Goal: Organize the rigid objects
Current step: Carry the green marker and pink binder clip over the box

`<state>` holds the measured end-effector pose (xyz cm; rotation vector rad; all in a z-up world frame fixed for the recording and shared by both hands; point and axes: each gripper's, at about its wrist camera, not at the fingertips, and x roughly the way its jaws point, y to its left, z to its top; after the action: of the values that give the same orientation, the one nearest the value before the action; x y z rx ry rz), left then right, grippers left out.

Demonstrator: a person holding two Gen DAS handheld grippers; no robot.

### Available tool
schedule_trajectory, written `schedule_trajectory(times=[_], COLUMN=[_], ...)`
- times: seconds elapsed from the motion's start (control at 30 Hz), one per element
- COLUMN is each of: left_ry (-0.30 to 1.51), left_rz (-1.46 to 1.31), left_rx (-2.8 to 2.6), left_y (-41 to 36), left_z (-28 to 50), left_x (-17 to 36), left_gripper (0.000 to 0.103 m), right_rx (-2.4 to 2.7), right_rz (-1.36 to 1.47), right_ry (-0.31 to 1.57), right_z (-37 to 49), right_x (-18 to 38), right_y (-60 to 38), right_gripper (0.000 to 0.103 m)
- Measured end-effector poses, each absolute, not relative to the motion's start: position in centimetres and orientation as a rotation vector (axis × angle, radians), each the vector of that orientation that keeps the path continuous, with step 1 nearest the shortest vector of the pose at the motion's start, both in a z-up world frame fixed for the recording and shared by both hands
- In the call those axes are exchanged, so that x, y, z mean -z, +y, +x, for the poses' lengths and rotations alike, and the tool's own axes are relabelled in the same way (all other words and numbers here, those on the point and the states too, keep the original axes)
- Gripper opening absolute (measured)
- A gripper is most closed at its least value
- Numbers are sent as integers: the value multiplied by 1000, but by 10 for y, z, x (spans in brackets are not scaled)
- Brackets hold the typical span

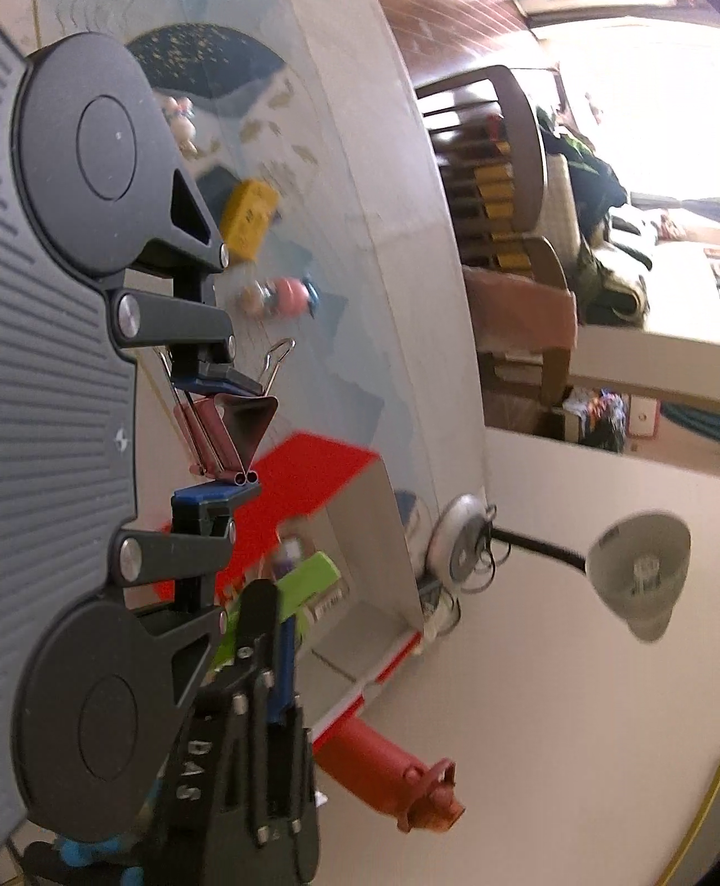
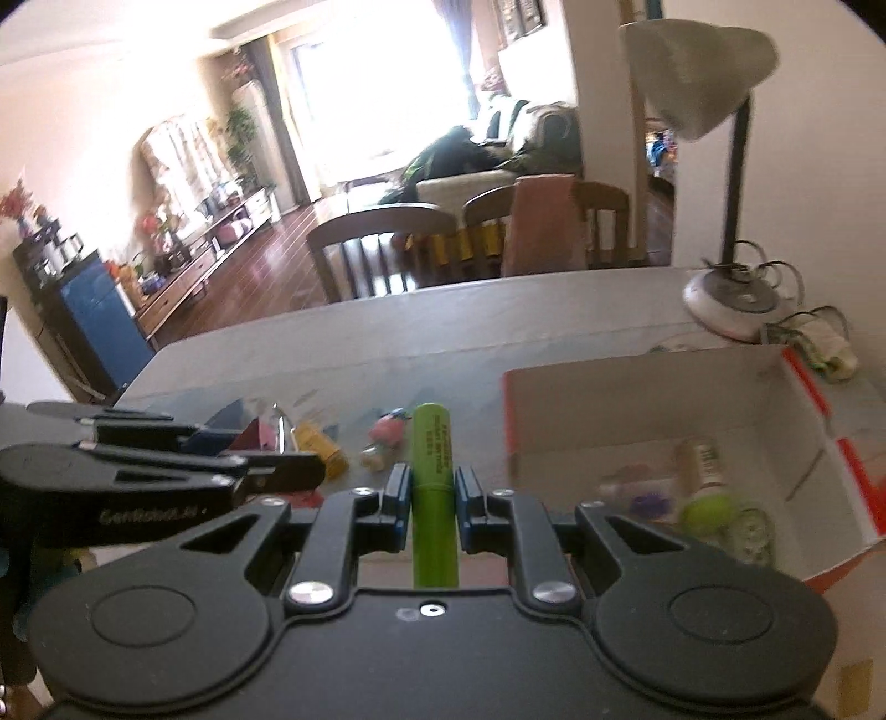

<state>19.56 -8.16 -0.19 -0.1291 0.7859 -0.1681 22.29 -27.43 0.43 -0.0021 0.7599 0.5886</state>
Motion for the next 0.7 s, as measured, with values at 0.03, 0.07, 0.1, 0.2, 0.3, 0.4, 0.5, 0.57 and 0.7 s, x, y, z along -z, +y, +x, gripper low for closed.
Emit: schedule_trajectory(times=[0.03,0.07,0.1,0.2,0.3,0.4,0.5,0.57,0.7], left_ry=[784,783,782,785,793,805,820,835,870], left_rz=[-125,-122,-119,-114,-109,-107,-109,-101,-84], left_rx=[177,187,195,221,245,262,276,284,299], left_y=[-88,-95,-101,-120,-140,-157,-172,-183,-205], left_z=[197,200,202,209,219,230,241,249,263], left_x=[0,-1,-2,-4,-3,0,5,10,22], left_gripper=[30,30,30,30,30,30,30,30,30], right_rx=[-579,-570,-564,-542,-506,-466,-434,-409,-355], right_rz=[0,4,8,15,28,38,48,45,39], right_ry=[757,755,752,741,741,748,760,766,777], right_z=[226,228,230,236,245,258,268,275,292], right_x=[-3,-4,-5,-7,-4,1,6,11,23], right_y=[-279,-285,-290,-309,-327,-347,-364,-375,-394], right_gripper=[15,15,15,15,15,15,15,15,15])
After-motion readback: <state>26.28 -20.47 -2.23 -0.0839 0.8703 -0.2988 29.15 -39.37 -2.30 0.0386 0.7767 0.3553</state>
